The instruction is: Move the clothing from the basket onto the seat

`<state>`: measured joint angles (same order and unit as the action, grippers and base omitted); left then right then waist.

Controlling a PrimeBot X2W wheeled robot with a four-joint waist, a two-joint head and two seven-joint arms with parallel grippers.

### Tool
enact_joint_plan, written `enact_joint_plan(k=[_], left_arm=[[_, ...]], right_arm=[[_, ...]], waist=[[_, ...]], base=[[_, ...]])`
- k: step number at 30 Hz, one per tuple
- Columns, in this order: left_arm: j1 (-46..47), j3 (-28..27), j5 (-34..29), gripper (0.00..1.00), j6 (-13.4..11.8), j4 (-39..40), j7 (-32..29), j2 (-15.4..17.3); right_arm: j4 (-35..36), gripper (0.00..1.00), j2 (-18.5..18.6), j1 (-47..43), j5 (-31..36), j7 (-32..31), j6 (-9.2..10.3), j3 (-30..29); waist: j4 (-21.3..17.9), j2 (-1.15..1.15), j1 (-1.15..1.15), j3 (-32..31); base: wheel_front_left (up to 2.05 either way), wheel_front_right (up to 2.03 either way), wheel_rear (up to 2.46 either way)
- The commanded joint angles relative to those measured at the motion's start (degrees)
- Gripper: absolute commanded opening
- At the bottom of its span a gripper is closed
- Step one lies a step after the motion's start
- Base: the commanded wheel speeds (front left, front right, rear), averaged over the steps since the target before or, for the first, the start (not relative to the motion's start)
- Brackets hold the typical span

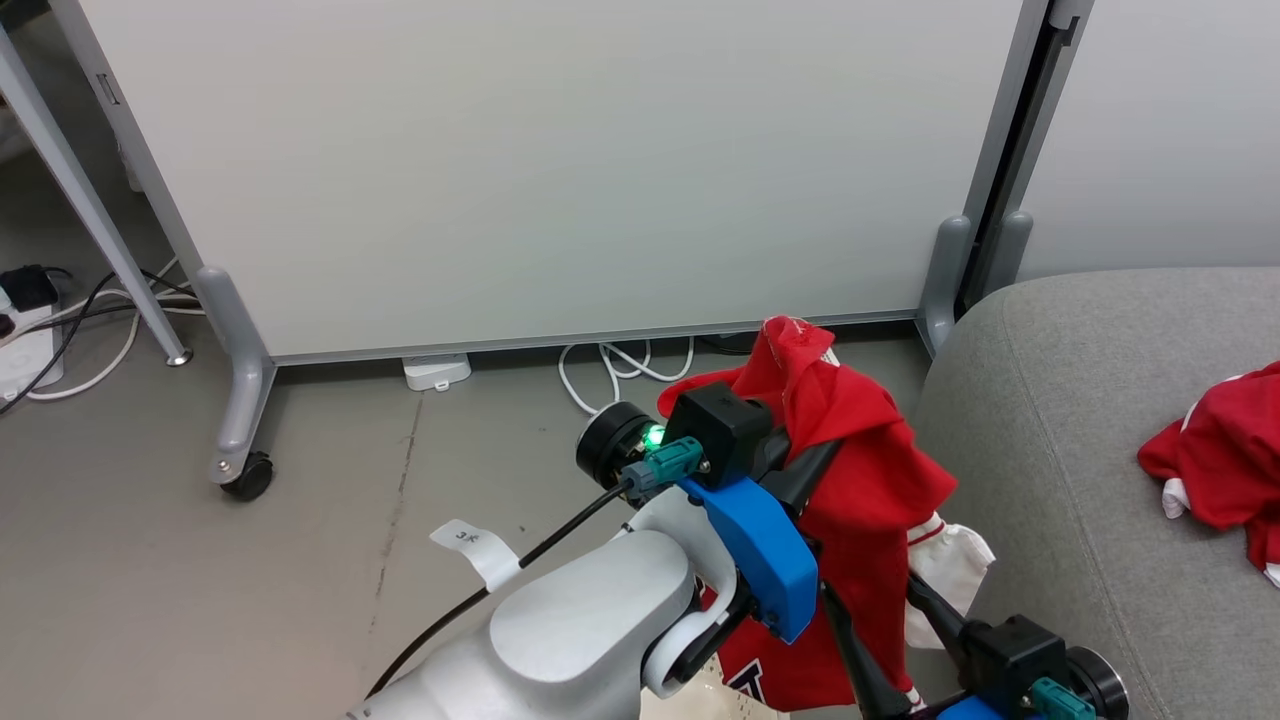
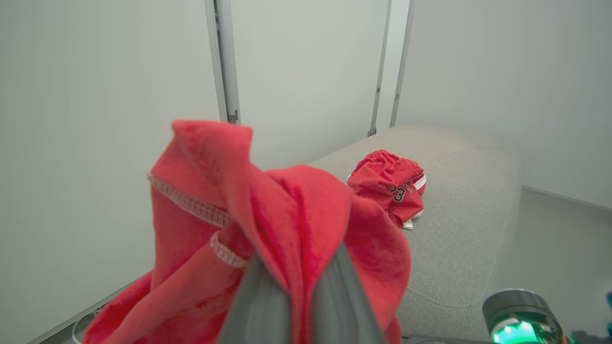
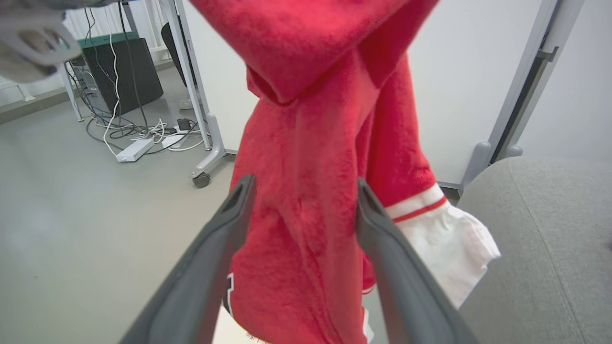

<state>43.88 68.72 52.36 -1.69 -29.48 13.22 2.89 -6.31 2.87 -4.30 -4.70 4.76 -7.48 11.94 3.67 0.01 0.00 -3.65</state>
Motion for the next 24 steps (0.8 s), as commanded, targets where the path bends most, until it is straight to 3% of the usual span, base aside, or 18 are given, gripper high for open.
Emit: enact_joint_plan(k=[1, 13, 24], left_arm=[[1.1, 0.2, 0.4, 0.00, -0.3, 0.0, 0.4, 0.0], [1.7, 2.5, 2.5, 0.00, -0.8, 0.1, 1.2, 0.0], [2.6, 3.7, 3.7, 0.00, -0.6, 0.3, 1.6, 0.0]], right_arm=[[-0.1, 1.00, 0.0, 1.0, -0.3, -0.3, -0.03, 0.0], [-4.0, 1.00, 0.0, 6.8, -1.1, -3.1, -0.03, -1.0], [-14.2, 1.00, 0.0, 14.6, -3.2, -3.0, -0.03, 1.5]], waist=[[0.0, -0.01, 0.00, 0.0], [-0.2, -0.01, 0.00, 0.4], [0.1, -0.01, 0.00, 0.6]], base=[[0.00, 0.00, 0.00], [0.00, 0.00, 0.00], [0.00, 0.00, 0.00]])
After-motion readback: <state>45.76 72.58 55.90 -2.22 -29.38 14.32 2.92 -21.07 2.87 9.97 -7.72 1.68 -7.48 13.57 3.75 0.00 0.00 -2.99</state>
